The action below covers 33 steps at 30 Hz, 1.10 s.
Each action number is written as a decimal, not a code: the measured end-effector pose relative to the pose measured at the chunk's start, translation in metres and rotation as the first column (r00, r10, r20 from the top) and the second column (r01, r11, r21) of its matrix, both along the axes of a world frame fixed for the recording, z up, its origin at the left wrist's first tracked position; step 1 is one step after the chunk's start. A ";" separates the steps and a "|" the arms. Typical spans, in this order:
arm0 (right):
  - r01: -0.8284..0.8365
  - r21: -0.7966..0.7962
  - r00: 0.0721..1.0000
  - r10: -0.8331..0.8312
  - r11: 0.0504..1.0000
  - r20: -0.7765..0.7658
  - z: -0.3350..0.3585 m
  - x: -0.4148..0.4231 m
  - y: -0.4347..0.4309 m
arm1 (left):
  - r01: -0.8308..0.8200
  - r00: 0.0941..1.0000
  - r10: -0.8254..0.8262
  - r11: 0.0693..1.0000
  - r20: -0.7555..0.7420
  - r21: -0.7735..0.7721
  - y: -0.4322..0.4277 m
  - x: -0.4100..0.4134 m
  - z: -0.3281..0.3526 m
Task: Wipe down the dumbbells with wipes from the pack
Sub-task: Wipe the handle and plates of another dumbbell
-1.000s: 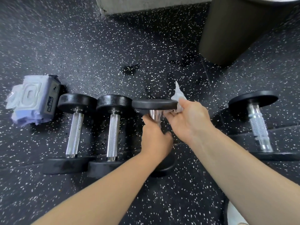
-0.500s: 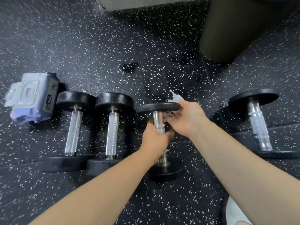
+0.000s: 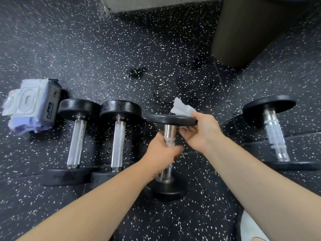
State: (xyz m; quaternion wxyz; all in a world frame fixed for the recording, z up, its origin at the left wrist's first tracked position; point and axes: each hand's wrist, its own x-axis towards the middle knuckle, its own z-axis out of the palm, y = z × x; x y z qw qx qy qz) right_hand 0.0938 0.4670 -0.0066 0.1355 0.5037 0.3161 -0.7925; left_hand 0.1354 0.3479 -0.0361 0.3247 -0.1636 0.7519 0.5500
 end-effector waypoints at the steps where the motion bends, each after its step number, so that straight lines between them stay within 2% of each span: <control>1: 0.008 0.006 1.000 -0.007 1.000 -0.023 0.001 0.003 0.000 | 0.072 0.996 -0.078 0.990 -0.051 -0.120 0.001 0.001 0.004; 3: 0.024 0.010 0.994 -0.023 1.000 -0.104 0.002 0.009 -0.001 | 0.139 0.973 -0.188 0.940 -0.134 -0.312 0.003 0.006 0.010; 6: 0.022 0.010 0.982 -0.020 1.000 -0.187 0.009 0.012 -0.010 | 0.094 0.974 -0.161 0.929 -0.161 -0.357 0.007 0.013 0.011; 11: 0.049 -0.063 0.974 -0.061 0.997 -0.219 0.019 0.016 -0.018 | -0.033 0.983 -0.007 0.976 -0.182 -0.217 0.005 0.005 0.005; 14: 0.023 -0.080 0.965 -0.043 0.997 -0.259 0.029 0.016 -0.016 | -0.076 0.984 0.066 0.996 -0.166 -0.053 0.002 -0.001 0.003; 19: 0.062 -0.101 0.980 -0.080 0.993 -0.183 0.032 0.006 -0.012 | -0.164 0.981 0.177 0.974 -0.074 0.155 0.005 -0.008 0.001; 24: -0.012 -0.025 1.000 0.012 1.000 0.001 0.012 -0.009 -0.005 | -0.136 0.986 0.149 0.979 -0.077 0.153 0.009 -0.005 -0.004; 26: -0.008 -0.016 1.000 0.009 1.000 0.019 0.011 -0.010 -0.003 | -0.116 0.989 0.129 0.981 -0.069 0.157 0.007 -0.006 -0.005; 30: 0.027 -0.094 0.990 -0.040 0.995 -0.133 0.023 0.003 -0.001 | -0.095 0.994 0.102 0.981 -0.031 0.167 -0.002 -0.010 -0.010; 33: -0.008 -0.127 0.982 -0.016 0.992 -0.188 0.033 0.009 -0.004 | -0.126 0.992 0.127 0.974 0.005 0.190 -0.006 -0.011 -0.009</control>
